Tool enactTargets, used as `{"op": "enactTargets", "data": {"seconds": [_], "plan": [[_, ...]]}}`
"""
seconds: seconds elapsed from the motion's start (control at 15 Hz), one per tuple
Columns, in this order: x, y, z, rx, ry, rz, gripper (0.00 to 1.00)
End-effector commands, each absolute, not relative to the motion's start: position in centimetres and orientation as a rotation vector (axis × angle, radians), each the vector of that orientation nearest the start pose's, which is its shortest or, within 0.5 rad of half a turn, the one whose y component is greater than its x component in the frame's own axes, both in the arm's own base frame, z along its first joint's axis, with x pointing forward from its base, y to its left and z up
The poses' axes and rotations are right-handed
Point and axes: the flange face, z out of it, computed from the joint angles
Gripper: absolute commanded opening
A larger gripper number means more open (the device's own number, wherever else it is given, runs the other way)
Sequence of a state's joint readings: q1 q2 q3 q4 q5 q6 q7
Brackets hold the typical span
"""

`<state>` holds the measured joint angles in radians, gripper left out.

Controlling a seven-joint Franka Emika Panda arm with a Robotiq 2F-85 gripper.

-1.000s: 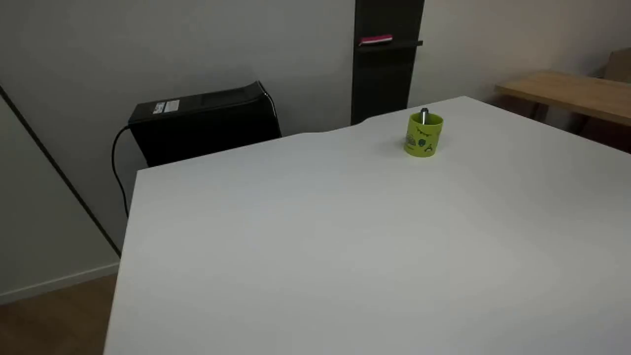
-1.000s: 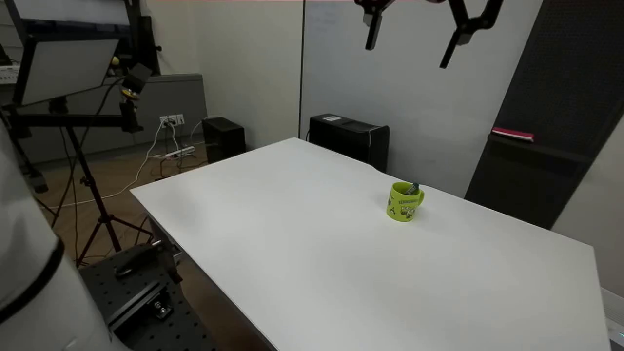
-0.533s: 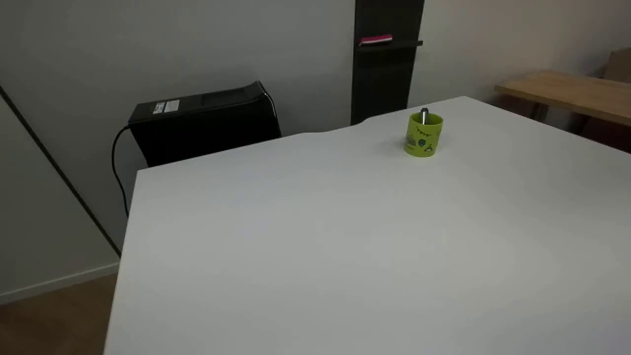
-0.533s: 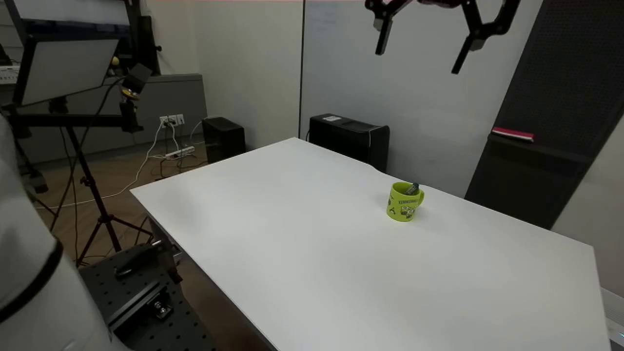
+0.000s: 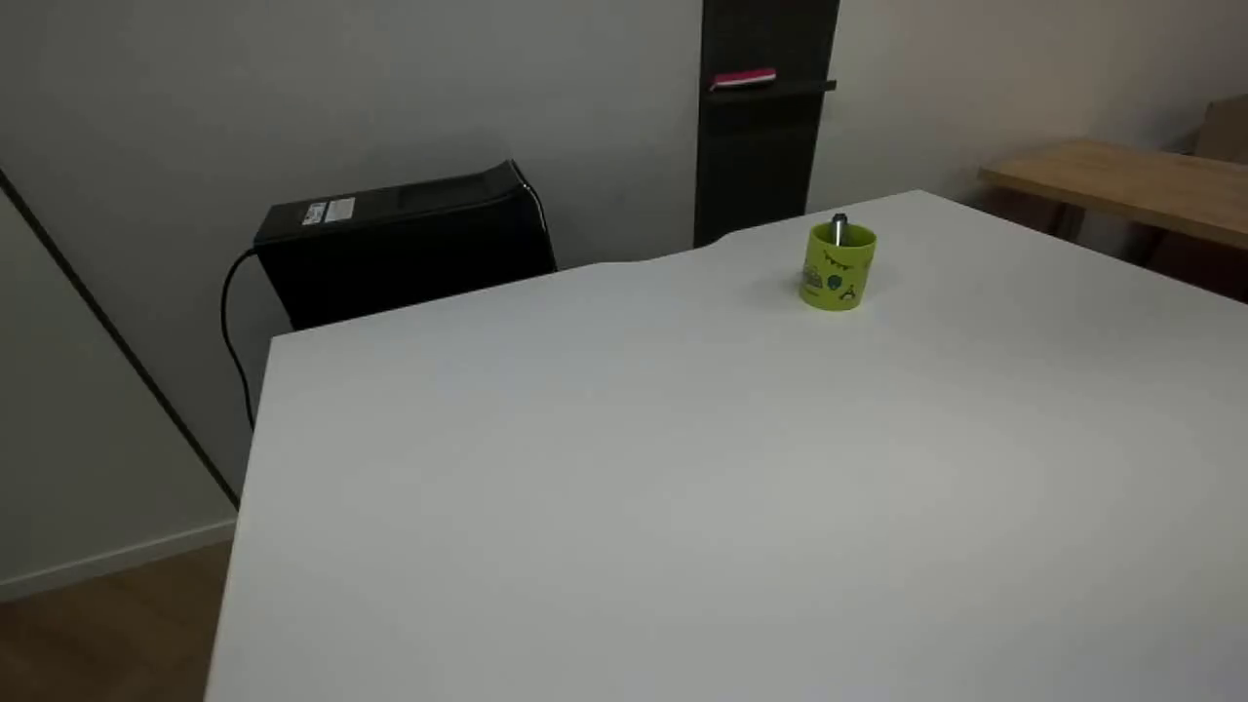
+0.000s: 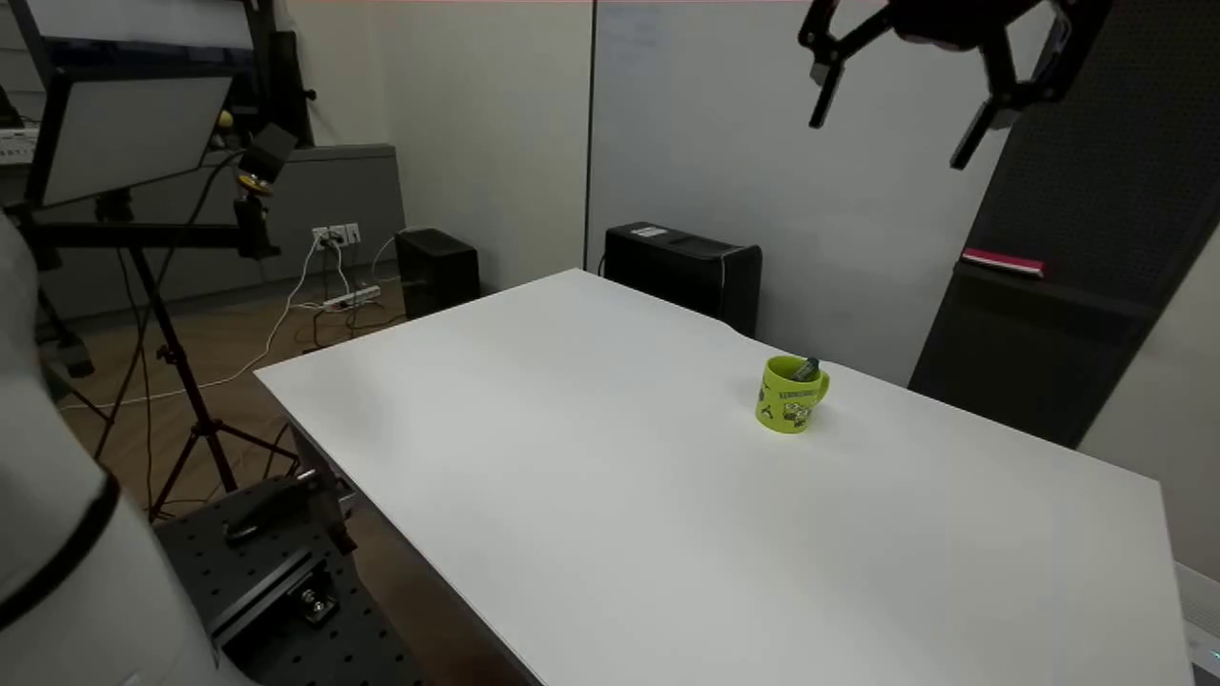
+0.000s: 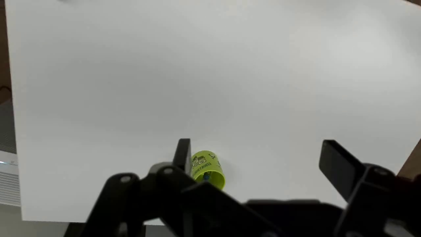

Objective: Take the marker from the cup and put it on the table

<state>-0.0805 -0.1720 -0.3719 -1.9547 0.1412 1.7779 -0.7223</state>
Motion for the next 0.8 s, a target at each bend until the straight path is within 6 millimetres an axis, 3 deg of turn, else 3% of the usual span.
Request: {"op": "enactTargets", "data": {"seconds": [0.0,0.73], "plan": [[50.0,-23.9,54.6,-2.939,-0.351,-0.116,1.0],[59.1,-26.7,52.4,-2.949,-0.309,-0.027,1.0]]}}
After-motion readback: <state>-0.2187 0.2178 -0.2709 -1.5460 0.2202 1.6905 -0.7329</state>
